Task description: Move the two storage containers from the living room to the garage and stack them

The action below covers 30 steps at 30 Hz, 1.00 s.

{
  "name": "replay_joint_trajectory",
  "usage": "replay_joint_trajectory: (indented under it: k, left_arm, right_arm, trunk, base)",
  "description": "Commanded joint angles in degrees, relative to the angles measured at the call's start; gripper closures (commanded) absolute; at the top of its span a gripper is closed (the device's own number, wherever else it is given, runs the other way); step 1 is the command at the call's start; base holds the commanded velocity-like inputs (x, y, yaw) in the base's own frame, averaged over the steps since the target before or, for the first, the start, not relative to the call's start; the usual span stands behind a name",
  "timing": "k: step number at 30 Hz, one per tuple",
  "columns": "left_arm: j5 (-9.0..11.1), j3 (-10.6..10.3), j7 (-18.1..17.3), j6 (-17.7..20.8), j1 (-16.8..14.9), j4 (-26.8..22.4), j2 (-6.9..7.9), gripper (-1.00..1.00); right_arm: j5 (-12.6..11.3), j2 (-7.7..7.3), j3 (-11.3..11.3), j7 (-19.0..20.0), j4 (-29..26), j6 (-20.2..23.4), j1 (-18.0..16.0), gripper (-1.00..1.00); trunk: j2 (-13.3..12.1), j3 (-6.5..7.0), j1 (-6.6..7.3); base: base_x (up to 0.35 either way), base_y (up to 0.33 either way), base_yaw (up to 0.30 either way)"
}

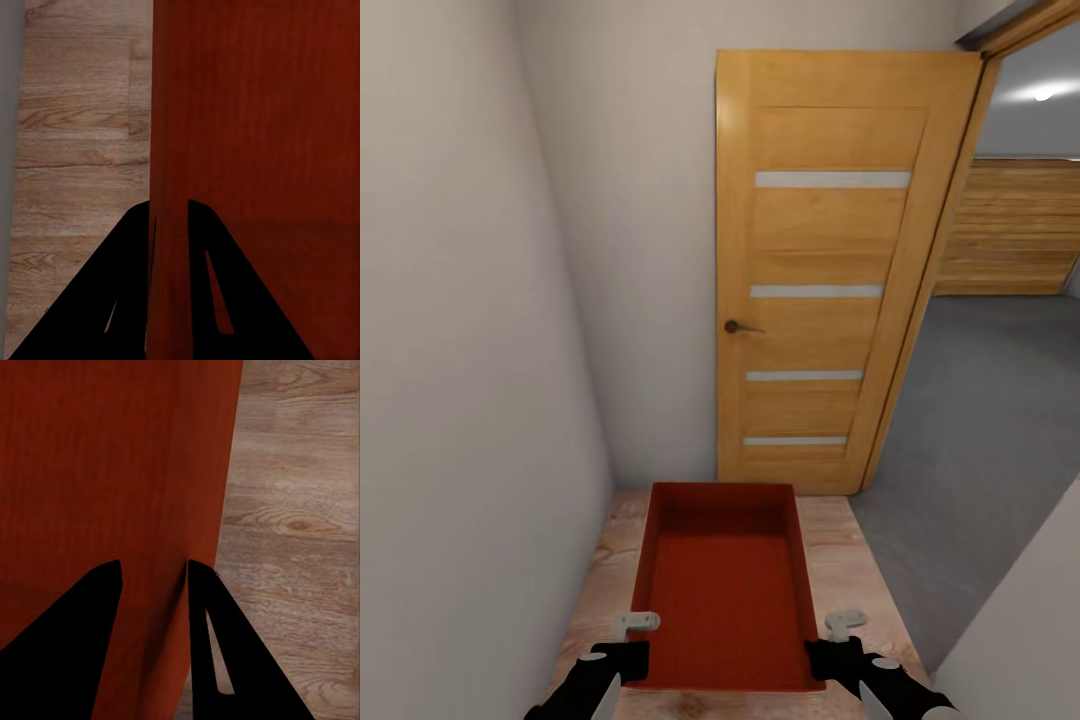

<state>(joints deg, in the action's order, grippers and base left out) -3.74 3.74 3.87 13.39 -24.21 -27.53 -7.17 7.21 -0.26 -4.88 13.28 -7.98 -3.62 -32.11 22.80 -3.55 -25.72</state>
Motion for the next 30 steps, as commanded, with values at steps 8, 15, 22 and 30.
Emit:
replay_joint_trajectory:
  k: [8,15,22,30]
  left_arm:
    - [0.66,2.33,-0.1,0.32,-0.05,0.02,2.77,1.0]
    - [0.7,2.33,-0.16,0.32,-0.05,0.02,2.77,1.0]
    - [0.75,2.33,-0.18,0.32,-0.05,0.02,2.78,1.0]
    - [0.84,2.31,-0.25,0.27,-0.05,0.02,2.77,1.0]
  right_arm:
    - [-0.25,-1.14,0.31,1.84,-0.1,-1.21,-0.06,1.0]
    - [-0.26,-1.13,0.35,1.84,-0.1,-1.21,-0.06,1.0]
    - [-0.19,-1.12,0.36,1.84,-0.1,-1.21,-0.06,1.0]
    - [-0.18,-1.13,0.36,1.84,-0.1,-1.21,-0.06,1.0]
  trunk:
    - [0.12,-0.12,-0.07]
    - [0.12,-0.12,-0.07]
    - [0.12,-0.12,-0.07]
    - [0.12,-0.12,-0.07]
  base:
    - [0.325,0.0,0.0]
    - [0.324,0.0,0.0]
    - [0.174,0.0,0.0]
    - [0.011,0.0,0.0]
